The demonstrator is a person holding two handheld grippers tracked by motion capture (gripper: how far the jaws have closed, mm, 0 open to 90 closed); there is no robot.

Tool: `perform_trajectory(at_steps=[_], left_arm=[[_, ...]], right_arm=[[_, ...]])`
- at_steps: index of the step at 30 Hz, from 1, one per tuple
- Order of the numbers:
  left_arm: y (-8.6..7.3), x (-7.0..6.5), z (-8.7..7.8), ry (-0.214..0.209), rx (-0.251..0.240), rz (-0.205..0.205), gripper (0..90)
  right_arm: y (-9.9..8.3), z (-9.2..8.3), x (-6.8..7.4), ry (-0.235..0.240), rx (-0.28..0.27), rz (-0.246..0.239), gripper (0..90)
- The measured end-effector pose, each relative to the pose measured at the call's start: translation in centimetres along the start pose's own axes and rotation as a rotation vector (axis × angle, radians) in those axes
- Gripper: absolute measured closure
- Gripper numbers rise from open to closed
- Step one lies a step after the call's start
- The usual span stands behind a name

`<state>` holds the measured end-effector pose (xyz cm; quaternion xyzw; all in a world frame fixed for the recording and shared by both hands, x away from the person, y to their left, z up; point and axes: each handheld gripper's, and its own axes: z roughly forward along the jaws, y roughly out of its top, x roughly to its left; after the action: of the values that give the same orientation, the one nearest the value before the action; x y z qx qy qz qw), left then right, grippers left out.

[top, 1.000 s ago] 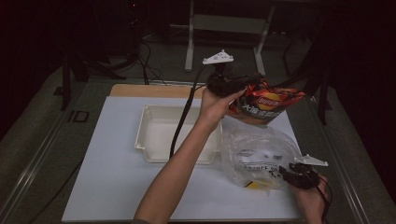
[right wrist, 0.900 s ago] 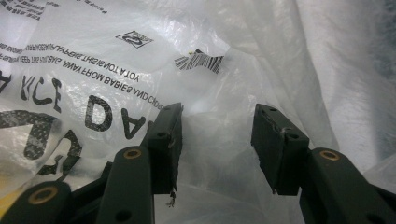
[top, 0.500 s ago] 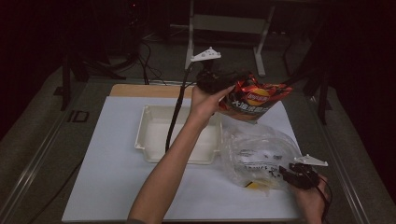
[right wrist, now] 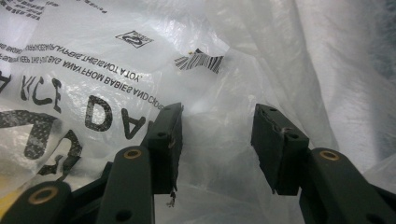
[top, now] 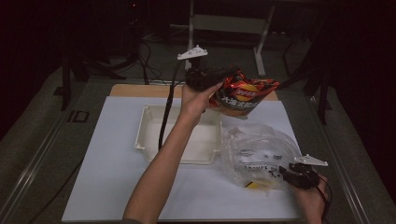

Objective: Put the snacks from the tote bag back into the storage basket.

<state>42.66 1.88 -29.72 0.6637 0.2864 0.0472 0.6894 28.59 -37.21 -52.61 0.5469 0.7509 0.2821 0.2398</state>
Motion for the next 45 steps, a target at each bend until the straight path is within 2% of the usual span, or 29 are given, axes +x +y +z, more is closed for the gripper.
perform_trajectory(at_steps=[16, 19, 36, 45], left_arm=[[-0.4, 2.6, -2.3, 0.072, -0.025, -0.045, 89.1], [-0.5, 2.9, -2.6, 0.090, -0.018, -0.040, 89.1], [-1.7, 4.6, -5.4, 0.125, -0.049, -0.075, 89.0], [-2.5, 5.5, -6.2, 0.139, -0.053, -0.093, 89.0]], right_arm=[[0.0, 0.0, 0.0, 0.001, 0.003, -0.002, 53.2], [0.0, 0.0, 0.0, 0.001, 0.002, -0.002, 53.2], [0.0, 0.0, 0.1, -0.002, 0.002, 0.001, 53.5], [0.0, 0.0, 0.1, -0.003, 0.004, 0.000, 53.7]])
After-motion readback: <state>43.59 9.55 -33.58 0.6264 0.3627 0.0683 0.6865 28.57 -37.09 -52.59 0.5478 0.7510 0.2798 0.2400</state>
